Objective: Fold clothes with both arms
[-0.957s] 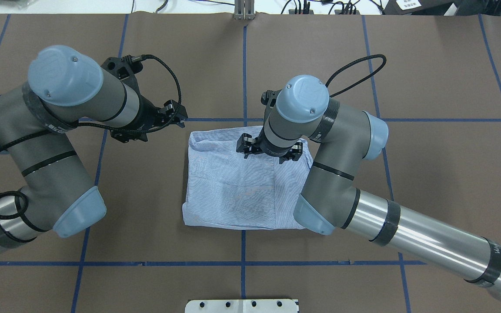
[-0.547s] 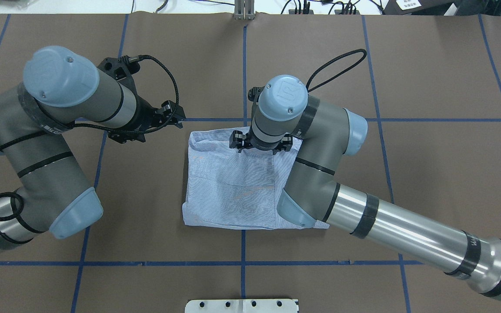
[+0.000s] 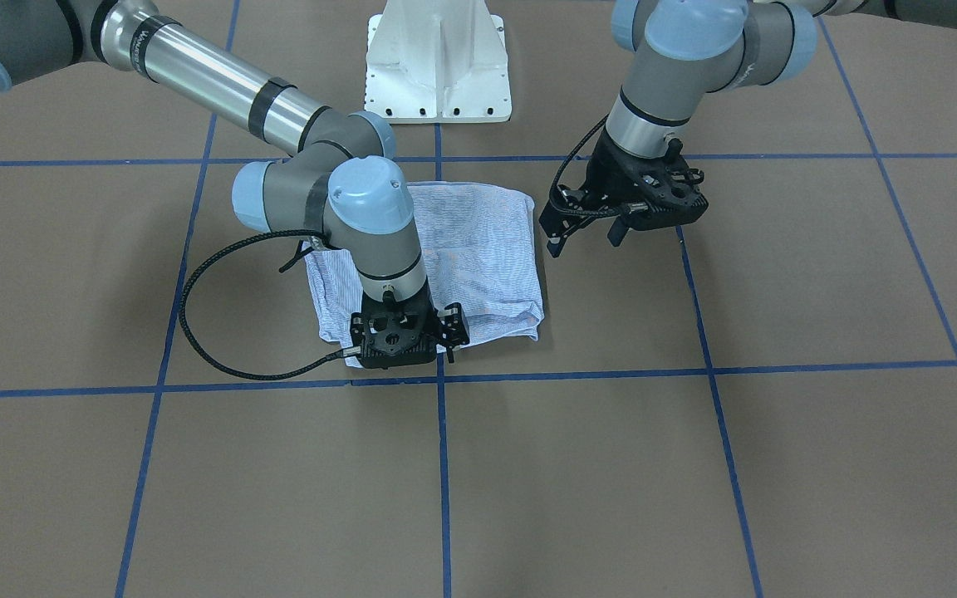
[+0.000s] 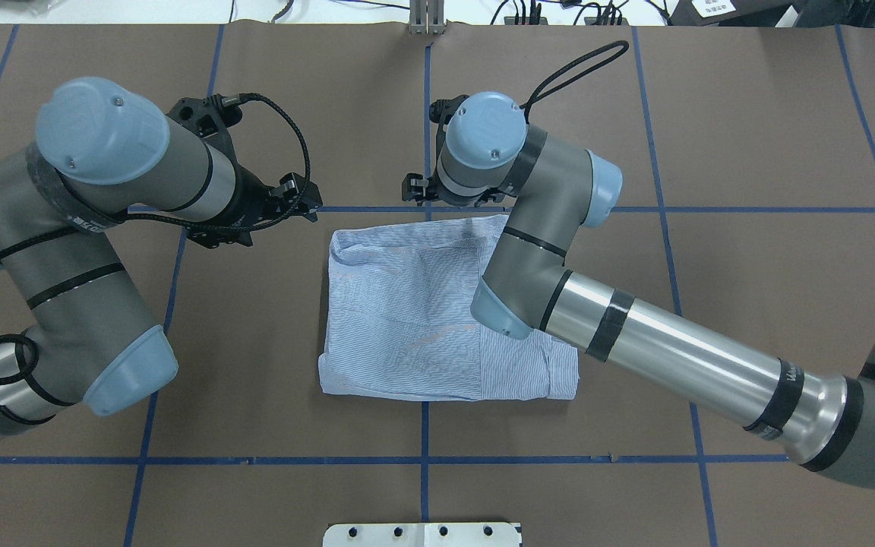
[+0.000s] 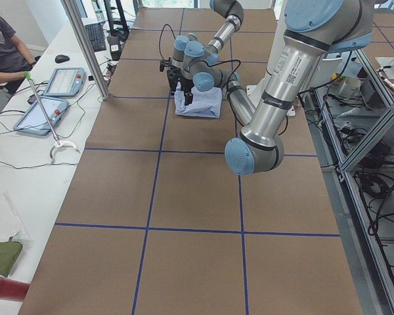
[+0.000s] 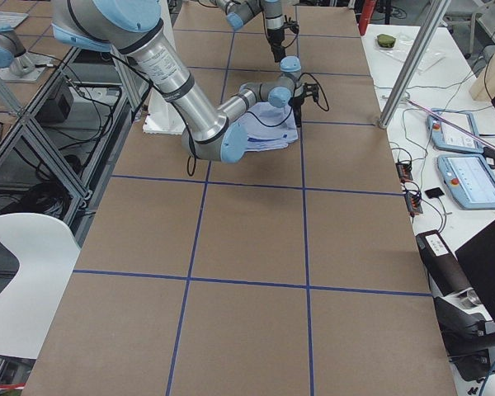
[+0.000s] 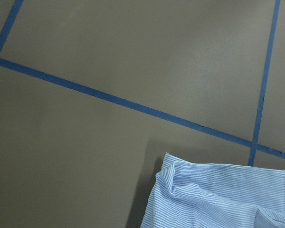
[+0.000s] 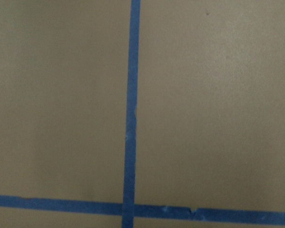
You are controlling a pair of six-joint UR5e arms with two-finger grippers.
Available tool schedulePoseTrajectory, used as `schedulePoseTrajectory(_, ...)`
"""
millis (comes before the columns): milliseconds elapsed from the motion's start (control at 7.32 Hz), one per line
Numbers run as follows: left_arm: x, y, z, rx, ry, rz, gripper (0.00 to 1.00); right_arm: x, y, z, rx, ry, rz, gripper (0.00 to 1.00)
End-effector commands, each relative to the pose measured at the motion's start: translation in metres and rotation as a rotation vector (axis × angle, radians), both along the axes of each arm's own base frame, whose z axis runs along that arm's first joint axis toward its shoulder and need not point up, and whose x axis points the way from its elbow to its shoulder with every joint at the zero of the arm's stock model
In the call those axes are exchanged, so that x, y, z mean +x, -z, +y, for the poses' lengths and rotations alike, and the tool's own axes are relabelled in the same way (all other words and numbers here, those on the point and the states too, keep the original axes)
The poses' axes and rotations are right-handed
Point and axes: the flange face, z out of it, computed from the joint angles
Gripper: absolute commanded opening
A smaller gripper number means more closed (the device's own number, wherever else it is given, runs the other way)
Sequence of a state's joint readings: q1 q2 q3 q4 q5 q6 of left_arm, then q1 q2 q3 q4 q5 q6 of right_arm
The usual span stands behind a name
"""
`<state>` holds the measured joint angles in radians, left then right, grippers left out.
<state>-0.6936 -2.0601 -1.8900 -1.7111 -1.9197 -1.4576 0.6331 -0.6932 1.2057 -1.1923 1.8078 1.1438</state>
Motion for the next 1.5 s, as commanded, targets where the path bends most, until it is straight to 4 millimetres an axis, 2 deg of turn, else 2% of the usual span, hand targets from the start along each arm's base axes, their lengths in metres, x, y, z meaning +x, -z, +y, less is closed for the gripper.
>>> schedulePoseTrajectory(0, -0.009, -0.002, -0.007, 0.019, 0.003, -0.006, 0.99, 0.075, -0.004, -0.053, -0.022, 0.049, -0.032, 1.00)
schedulePoseTrajectory(137, -0.022, -0.011, -0.014, 0.056, -0.007, -0.030, 0.99, 0.127, -0.021, -0.064, -0.015, 0.087, 0.002, 1.00)
schedulePoseTrajectory(273, -0.038, -0.019, -0.025, 0.091, -0.008, -0.053, 0.99, 0.177, -0.039, -0.064, 0.016, 0.128, 0.063, 1.00)
schedulePoseTrajectory(410, -0.063, -0.032, -0.033, 0.149, -0.039, -0.084, 0.99, 0.227, -0.050, -0.063, 0.011, 0.180, 0.095, 1.00)
schedulePoseTrajectory(547, -0.097, -0.053, -0.043, 0.226, -0.108, -0.121, 0.99, 0.279, -0.065, -0.057, 0.005, 0.199, 0.128, 1.00)
schedulePoseTrajectory(683, -0.139, -0.078, -0.059, 0.276, -0.144, -0.164, 0.99, 0.331, -0.086, -0.060, 0.039, 0.234, 0.175, 1.00)
schedulePoseTrajectory(820, -0.194, -0.112, -0.073, 0.371, -0.199, -0.241, 0.99, 0.376, -0.118, -0.055, 0.058, 0.294, 0.209, 1.00)
schedulePoseTrajectory(957, -0.255, -0.147, -0.083, 0.458, -0.271, -0.319, 0.99, 0.421, -0.155, -0.039, 0.059, 0.331, 0.245, 1.00)
schedulePoseTrajectory(1093, -0.306, -0.191, -0.097, 0.483, -0.306, -0.394, 1.00, 0.460, -0.190, -0.031, 0.061, 0.367, 0.228, 1.00)
schedulePoseTrajectory(1230, -0.344, -0.236, -0.108, 0.473, -0.340, -0.445, 1.00, 0.502, -0.232, -0.017, 0.062, 0.397, 0.213, 1.00)
schedulePoseTrajectory(1366, -0.372, -0.273, -0.109, 0.480, -0.394, -0.479, 1.00, 0.537, -0.267, -0.003, 0.078, 0.429, 0.228, 1.00)
